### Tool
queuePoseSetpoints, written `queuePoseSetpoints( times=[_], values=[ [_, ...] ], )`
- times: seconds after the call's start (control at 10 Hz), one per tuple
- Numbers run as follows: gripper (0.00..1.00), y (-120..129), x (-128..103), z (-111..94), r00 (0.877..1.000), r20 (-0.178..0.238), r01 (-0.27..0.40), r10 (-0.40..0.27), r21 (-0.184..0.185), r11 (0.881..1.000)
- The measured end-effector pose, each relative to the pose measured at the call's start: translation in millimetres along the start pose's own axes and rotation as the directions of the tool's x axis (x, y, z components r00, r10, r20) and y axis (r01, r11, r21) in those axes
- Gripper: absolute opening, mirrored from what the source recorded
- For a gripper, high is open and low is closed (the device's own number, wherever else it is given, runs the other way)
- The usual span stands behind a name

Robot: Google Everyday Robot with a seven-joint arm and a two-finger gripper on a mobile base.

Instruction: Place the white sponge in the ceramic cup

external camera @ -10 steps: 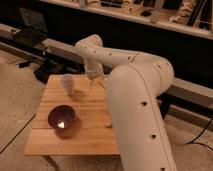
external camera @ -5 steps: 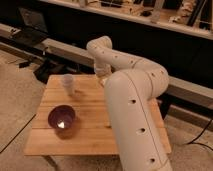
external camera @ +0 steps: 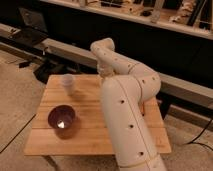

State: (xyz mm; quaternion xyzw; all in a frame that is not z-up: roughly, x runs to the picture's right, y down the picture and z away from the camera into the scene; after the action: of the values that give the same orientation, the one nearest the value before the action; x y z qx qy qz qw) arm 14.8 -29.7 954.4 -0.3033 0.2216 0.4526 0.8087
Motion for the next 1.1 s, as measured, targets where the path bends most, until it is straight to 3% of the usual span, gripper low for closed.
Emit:
queuePoseSetpoints(
  times=[0.4,1.1],
  values=[
    [0.65,-5,-19,24,0.999,-0.008,0.031,-0.031,0.011,0.999],
    [0.65,-27,-28,28,0.999,-0.013,0.045,-0.044,0.052,0.998]
  ],
)
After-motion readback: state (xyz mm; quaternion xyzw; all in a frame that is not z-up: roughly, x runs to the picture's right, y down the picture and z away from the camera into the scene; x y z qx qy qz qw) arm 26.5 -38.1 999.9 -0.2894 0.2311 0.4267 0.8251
